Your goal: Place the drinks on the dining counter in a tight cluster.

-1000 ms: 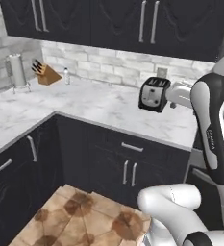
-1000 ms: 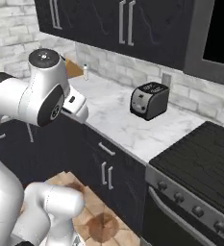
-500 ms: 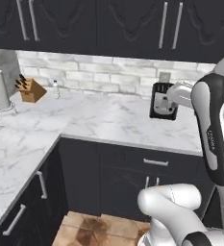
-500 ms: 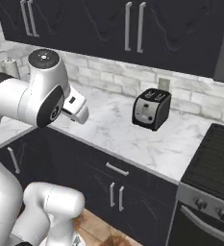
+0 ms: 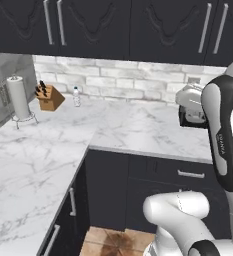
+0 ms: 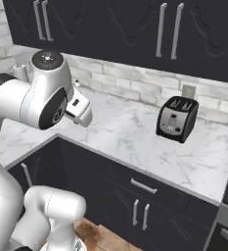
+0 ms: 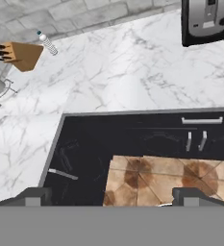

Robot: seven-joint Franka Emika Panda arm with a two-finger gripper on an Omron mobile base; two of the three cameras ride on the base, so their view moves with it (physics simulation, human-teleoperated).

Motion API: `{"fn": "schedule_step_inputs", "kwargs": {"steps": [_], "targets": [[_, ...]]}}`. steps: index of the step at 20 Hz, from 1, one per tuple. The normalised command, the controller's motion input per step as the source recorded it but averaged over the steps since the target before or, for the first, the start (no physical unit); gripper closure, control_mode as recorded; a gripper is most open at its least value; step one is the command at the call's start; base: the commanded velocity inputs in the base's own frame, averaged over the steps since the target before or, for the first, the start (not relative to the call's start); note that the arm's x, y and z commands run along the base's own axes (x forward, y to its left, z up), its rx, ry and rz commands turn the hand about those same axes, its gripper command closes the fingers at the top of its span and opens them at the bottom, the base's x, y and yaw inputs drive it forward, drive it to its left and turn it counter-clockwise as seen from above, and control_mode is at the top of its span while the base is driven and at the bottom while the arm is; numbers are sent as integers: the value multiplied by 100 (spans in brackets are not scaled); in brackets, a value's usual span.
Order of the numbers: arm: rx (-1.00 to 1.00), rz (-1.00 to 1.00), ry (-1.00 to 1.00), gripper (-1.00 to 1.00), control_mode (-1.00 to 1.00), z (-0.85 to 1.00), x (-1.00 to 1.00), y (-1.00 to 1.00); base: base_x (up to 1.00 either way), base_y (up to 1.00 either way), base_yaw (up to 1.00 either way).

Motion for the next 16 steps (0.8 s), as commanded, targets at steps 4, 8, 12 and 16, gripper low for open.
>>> {"fn": "schedule_step_inputs", "kwargs": {"steps": [4,8,12,16], "targets": [[0,0,0,-100,100,0,0,0,71,12,20],[0,0,0,-100,100,0,0,0,84,0,20],[0,0,0,-100,100,0,0,0,82,4,17],[0,0,0,-100,100,0,0,0,43,42,8]]}}
